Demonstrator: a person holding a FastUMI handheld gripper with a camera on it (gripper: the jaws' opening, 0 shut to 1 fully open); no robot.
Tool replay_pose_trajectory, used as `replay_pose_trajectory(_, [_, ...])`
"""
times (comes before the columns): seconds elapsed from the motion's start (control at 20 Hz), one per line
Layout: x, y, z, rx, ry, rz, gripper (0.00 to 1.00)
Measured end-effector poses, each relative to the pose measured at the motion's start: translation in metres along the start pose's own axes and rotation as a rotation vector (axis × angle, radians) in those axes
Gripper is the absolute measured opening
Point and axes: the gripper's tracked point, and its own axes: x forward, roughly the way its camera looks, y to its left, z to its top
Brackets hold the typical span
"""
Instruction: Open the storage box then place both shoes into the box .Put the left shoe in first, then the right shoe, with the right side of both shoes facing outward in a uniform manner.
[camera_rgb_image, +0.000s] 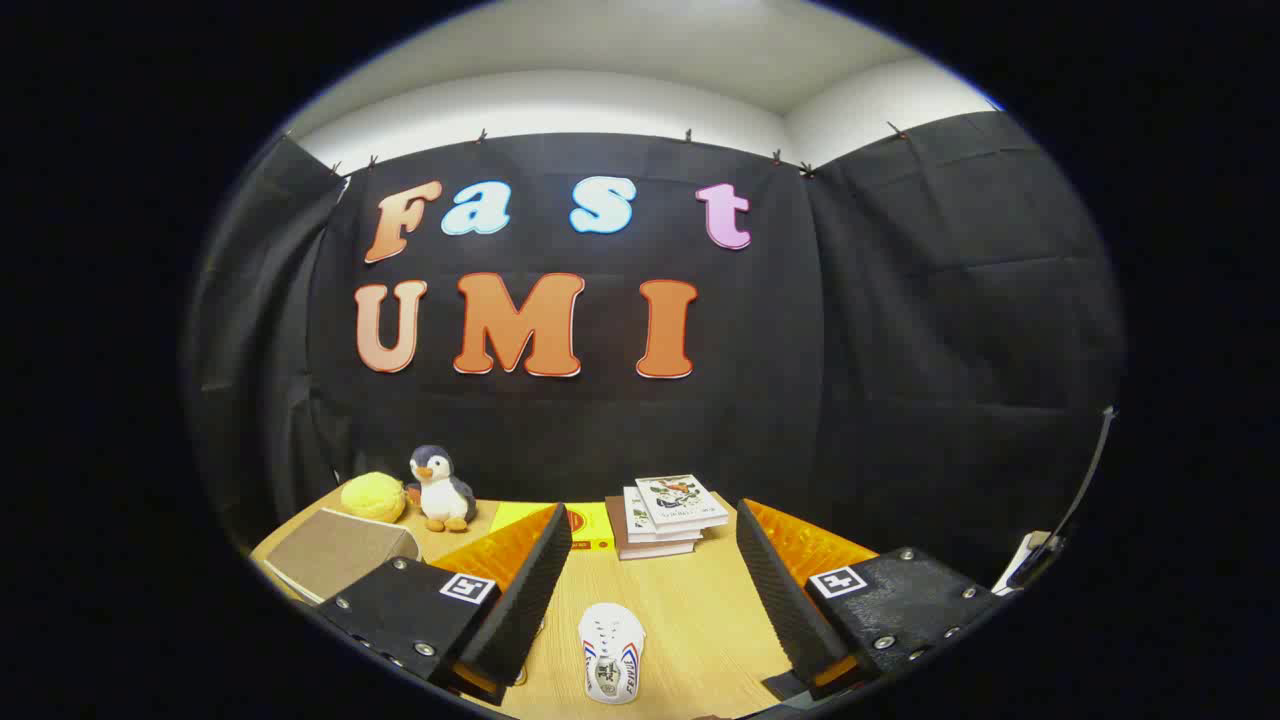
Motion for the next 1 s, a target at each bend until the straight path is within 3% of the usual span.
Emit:
replay_pose_trajectory(0.45, [0.024,0.006,-0.014,0.019,0.054,0.126,0.98])
replay_pose_trajectory(0.7, [0.036,0.005,-0.033,-0.006,0.084,0.141,0.98])
replay_pose_trajectory(1.0, [0.047,0.034,-0.061,0.048,0.15,0.221,0.98])
